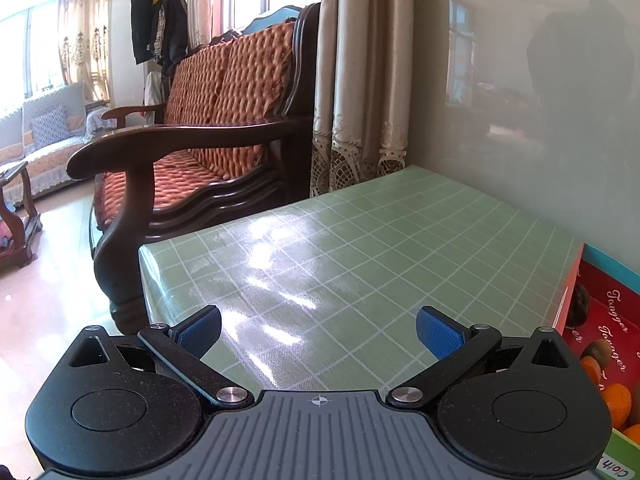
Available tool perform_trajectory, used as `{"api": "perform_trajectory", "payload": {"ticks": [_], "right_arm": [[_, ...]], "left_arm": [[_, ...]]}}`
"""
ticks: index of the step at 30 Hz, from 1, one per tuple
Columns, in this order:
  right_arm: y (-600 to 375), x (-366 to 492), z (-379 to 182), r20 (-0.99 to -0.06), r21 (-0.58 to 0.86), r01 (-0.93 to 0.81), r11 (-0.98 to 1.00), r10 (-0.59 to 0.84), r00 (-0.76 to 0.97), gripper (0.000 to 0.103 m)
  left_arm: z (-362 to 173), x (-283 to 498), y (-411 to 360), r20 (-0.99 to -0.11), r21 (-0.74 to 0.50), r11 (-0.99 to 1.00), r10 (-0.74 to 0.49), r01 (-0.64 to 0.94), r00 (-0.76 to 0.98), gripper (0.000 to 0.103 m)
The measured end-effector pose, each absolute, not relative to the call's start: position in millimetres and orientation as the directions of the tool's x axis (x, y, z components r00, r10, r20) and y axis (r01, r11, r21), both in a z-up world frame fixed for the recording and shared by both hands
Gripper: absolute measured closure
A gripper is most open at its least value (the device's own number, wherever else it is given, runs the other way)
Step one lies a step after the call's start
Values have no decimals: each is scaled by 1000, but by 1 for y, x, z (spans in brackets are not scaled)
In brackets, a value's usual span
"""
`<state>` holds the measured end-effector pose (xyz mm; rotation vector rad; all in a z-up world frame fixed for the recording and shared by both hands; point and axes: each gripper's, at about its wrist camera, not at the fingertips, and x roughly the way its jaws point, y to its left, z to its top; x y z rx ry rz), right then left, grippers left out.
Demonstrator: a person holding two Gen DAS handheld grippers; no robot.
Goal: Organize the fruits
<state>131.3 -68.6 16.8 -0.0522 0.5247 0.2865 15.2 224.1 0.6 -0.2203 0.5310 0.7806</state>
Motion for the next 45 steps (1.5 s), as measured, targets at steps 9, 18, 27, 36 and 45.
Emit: {"api": "perform_trajectory", "payload": {"ticks": [9,18,27,36,45], "right_arm": [[-44,126,12,-515,10,-370,929,322,795,66],[-29,119,12,-509,-30,-412,911,341,791,65],[-26,122,11,-518,-18,-416,909,348,781,71],[-22,120,13,-512,-3,-425,905,364,778,68],[-24,113,17,-475,-15,-400,916,346,809,13]], "left_arm": [[-1,17,227,-546,3,698,601,-716,584,0],[-2,17,225,-546,0,704,595,-710,590,0],[-2,17,222,-540,11,708,598,-706,592,0],[-1,16,220,-538,6,717,590,-697,602,0],[0,20,211,-545,9,750,559,-662,626,0]]}}
